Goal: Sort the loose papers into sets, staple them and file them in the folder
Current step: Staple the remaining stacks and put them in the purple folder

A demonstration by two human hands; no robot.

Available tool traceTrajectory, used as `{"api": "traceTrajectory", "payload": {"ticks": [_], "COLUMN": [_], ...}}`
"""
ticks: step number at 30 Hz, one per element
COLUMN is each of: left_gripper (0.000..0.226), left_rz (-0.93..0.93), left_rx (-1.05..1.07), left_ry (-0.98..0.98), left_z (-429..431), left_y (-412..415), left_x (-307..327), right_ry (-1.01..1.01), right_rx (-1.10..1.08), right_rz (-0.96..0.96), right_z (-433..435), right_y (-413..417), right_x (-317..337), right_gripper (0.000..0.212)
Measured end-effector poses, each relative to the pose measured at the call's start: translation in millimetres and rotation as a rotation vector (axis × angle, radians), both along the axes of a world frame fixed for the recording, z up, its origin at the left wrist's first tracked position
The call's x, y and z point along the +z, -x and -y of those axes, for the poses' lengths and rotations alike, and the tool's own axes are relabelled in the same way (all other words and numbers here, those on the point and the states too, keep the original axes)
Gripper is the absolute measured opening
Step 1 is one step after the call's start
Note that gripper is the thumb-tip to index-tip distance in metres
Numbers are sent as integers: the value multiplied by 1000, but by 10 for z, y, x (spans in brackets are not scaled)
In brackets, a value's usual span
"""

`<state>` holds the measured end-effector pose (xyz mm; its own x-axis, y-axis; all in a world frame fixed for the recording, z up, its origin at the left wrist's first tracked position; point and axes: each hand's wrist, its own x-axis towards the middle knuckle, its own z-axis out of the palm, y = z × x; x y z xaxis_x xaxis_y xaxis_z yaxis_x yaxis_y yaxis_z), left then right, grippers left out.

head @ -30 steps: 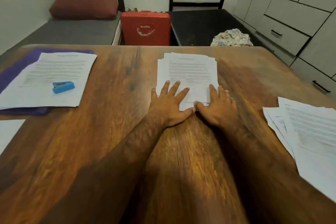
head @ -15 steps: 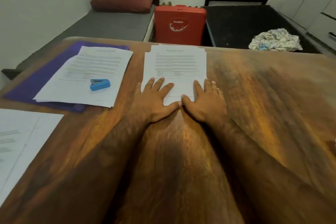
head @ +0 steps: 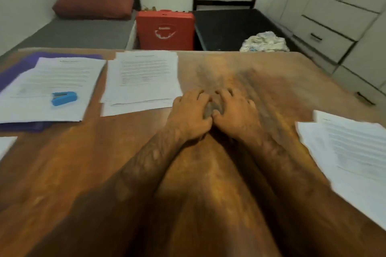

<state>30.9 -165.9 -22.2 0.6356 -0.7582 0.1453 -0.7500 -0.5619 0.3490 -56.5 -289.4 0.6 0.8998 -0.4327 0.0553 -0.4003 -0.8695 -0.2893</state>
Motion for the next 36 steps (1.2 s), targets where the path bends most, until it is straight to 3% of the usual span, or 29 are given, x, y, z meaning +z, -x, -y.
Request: {"api": "traceTrajectory", "payload": {"ticks": [6,9,12,19,26,31,36], "left_gripper": [34,48,71,84,78,79,66], "left_rz": [-52,-30,2,15,-10,-68,-74], "left_rx": [-211,-229,-210,-182,-214,-162,-95], "left_ry": [84,70,-79,-228,-199,-117,-132], "left_z": [1243,1712,1993,2131,1921,1367,554], "left_y": [1246,1788,2163,2426,2147,1642,1171], "left_x": [-51,-96,-104,-295,-398,-301,-242], "right_ry": [101,137,114,-9,-40,13,60], "right_rx": [-308,-480,-590,-810,-802,-676,-496], "right_rz": [116,55,23,-57,-140,-208,-271], "right_z": [917,1278,1561,1987,1773,1190,486], "right_y": [1436,2005,2514,3241,3097,2593,2211], "right_x": [-31,-67,-119,-316,-471,-457,-350], "right_gripper": [31,44,49,73,83,85,85]}}
